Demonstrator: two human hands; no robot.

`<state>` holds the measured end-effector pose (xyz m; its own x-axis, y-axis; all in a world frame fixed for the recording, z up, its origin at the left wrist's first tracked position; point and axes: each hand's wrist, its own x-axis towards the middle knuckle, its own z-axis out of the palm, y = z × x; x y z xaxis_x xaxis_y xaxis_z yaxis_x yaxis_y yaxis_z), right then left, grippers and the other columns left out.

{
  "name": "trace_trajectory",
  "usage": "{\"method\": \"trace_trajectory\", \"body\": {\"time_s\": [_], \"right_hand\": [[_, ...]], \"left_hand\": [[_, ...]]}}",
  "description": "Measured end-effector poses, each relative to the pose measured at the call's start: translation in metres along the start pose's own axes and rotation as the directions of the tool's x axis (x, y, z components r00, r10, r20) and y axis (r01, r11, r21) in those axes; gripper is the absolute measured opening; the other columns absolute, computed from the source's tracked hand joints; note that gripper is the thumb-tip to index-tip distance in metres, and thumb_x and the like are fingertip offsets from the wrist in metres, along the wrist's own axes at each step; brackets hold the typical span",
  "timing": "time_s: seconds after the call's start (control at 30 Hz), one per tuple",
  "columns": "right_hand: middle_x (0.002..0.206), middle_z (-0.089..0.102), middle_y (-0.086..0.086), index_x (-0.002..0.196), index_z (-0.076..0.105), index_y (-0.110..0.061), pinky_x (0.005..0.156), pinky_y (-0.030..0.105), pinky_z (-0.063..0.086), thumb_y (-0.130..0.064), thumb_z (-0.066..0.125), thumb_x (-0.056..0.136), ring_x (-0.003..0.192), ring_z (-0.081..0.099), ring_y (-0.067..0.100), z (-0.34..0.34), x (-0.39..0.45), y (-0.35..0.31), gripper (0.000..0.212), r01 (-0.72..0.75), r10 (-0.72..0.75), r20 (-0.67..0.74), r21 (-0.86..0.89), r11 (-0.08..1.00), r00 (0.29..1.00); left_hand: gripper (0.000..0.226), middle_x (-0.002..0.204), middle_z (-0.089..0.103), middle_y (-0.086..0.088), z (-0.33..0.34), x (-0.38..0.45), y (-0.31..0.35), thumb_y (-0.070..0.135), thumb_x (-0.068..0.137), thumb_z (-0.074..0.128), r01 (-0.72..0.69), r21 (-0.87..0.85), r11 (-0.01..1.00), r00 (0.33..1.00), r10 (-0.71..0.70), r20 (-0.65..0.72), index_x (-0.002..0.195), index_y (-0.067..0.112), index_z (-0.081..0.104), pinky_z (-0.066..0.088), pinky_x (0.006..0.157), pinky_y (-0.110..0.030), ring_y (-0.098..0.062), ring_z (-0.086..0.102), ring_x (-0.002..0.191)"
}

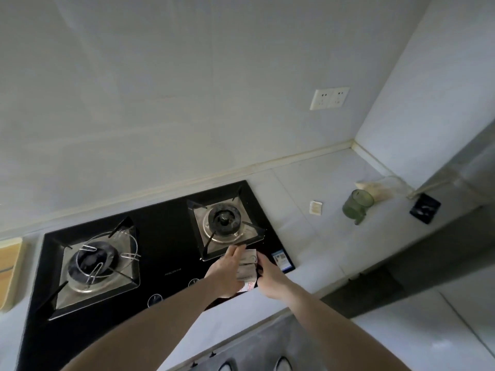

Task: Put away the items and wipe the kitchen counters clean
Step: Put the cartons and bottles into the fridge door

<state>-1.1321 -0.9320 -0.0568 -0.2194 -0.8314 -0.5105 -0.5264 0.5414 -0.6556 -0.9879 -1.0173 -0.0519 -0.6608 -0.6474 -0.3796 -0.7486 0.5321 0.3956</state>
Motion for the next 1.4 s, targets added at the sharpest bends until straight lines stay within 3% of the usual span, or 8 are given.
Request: {"method": "trace_trajectory", "body": {"time_s": [0.23,0.43,0.57,0.7,0.87,1.03,1.17,1.4], "right_hand": [[0.142,0.056,-0.008,0.151,0.034,-0.041,0.110,0.041,0.046,-0.034,0.063,0.092,0.130,0.054,0.018,0.004,-0.001,0.000,0.066,-0.055,0.053,0.019,0.109,0.993,0.998],[0.159,0.037,-0.001,0.160,0.024,-0.020,0.120,0.032,0.031,0.005,0.041,0.097,0.146,0.039,0.021,-0.006,-0.034,0.024,0.070,-0.113,0.128,-0.087,0.154,0.982,0.988],[0.151,0.048,0.006,0.152,0.037,-0.015,0.096,0.002,0.036,-0.004,0.044,0.094,0.129,0.052,0.017,-0.043,-0.067,0.054,0.060,-0.064,0.113,-0.225,0.215,0.974,0.968],[0.109,0.058,-0.011,0.136,0.058,-0.028,0.082,0.018,0.045,-0.017,0.075,0.085,0.086,0.056,0.006,-0.098,-0.113,0.077,0.055,-0.055,0.108,-0.350,0.158,0.986,0.931],[0.136,0.044,-0.016,0.145,0.045,-0.034,0.078,0.004,0.044,-0.001,0.051,0.100,0.121,0.046,0.003,-0.170,-0.181,0.059,0.057,-0.028,0.180,-0.565,0.267,0.963,0.806],[0.143,0.046,-0.006,0.147,0.044,-0.034,0.107,0.027,0.043,-0.006,0.046,0.101,0.118,0.052,0.009,-0.247,-0.228,0.074,0.053,-0.088,0.089,-0.680,0.035,0.995,0.728],[0.156,0.037,-0.008,0.148,0.043,-0.031,0.118,0.037,0.035,-0.013,0.050,0.099,0.142,0.038,0.019,-0.310,-0.250,0.103,0.053,-0.245,0.030,-0.713,-0.200,0.949,0.701],[0.142,0.054,-0.003,0.138,0.054,-0.027,0.123,0.048,0.014,-0.023,0.051,0.095,0.138,0.042,0.022,-0.390,-0.269,0.131,0.043,-0.512,-0.103,-0.674,-0.643,0.570,0.732]], "left_hand": [[0.086,0.139,0.040,0.006,-0.007,0.005,-0.006,0.037,0.076,0.082,-0.012,0.061,0.998,1.000,0.013,-0.015,0.145,0.028,0.032,0.054,0.093,-0.037,-0.022,0.053,0.120],[0.075,0.132,0.053,0.009,-0.014,0.006,-0.010,0.043,0.073,0.076,-0.042,0.093,0.995,0.999,0.041,0.015,0.136,0.033,0.036,0.053,0.088,-0.036,-0.021,0.058,0.116],[0.079,0.127,0.057,0.012,-0.025,0.002,0.014,0.049,0.068,0.074,-0.077,0.026,0.997,0.996,0.078,-0.035,0.139,0.037,0.040,0.052,0.087,-0.033,-0.016,0.057,0.112],[0.083,0.123,0.059,0.017,-0.051,-0.001,0.060,0.063,0.060,0.077,-0.182,-0.091,0.979,0.974,0.167,-0.153,0.134,0.037,0.051,0.053,0.089,-0.033,-0.012,0.060,0.111],[0.073,0.106,0.064,0.022,-0.086,0.011,0.142,0.069,0.055,0.075,-0.356,-0.168,0.919,0.918,0.310,-0.249,0.121,0.041,0.058,0.057,0.084,-0.033,-0.003,0.061,0.100],[0.079,0.106,0.065,0.023,-0.117,0.021,0.225,0.069,0.049,0.073,-0.444,-0.220,0.869,0.880,0.377,-0.288,0.122,0.043,0.057,0.060,0.079,-0.033,0.001,0.061,0.098],[0.070,0.102,0.069,0.024,-0.136,0.029,0.283,0.065,0.051,0.078,-0.519,-0.225,0.825,0.838,0.438,-0.327,0.116,0.044,0.061,0.059,0.072,-0.029,0.003,0.063,0.091],[0.058,0.098,0.070,0.023,-0.151,0.041,0.372,0.048,0.059,0.089,-0.558,-0.212,0.802,0.811,0.473,-0.345,0.110,0.045,0.061,0.048,0.064,-0.016,0.007,0.062,0.087]]}}
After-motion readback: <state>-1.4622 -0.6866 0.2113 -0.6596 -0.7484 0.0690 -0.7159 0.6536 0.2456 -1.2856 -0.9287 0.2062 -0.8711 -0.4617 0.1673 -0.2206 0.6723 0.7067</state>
